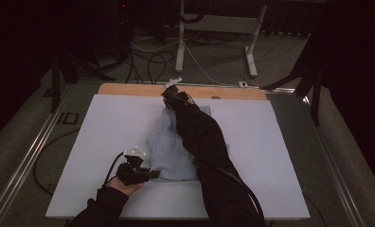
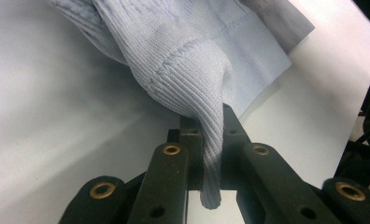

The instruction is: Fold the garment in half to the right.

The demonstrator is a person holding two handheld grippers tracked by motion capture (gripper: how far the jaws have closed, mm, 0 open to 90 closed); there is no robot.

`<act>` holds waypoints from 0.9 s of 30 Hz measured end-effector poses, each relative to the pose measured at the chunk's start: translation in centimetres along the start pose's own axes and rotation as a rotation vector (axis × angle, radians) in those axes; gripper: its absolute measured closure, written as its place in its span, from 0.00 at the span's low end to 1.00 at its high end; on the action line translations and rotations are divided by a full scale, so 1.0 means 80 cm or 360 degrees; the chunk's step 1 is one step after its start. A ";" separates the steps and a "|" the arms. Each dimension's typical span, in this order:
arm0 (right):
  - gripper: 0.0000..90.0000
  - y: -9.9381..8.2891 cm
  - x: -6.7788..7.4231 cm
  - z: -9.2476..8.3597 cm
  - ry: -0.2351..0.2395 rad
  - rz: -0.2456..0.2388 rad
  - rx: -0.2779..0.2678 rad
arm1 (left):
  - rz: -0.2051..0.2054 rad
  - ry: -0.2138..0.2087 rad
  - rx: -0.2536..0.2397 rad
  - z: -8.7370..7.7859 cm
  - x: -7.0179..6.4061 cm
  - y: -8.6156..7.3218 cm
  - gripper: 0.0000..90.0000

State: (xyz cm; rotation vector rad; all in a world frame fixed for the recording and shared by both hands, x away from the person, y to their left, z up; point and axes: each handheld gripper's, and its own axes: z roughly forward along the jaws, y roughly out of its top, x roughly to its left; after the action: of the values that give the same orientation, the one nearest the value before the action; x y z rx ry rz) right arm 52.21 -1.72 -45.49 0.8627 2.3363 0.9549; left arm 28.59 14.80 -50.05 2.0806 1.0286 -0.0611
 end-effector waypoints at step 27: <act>0.98 -0.003 -0.045 -0.070 -0.0094 0.0038 -0.0092 | 0.0224 -0.0044 0.0014 0.012 -0.057 0.055 0.94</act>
State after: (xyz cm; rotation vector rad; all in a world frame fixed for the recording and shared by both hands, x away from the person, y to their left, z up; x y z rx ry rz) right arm 51.15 -6.83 -41.41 0.8852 2.2426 0.9884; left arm 28.80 9.63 -46.27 2.1487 0.8642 -0.0230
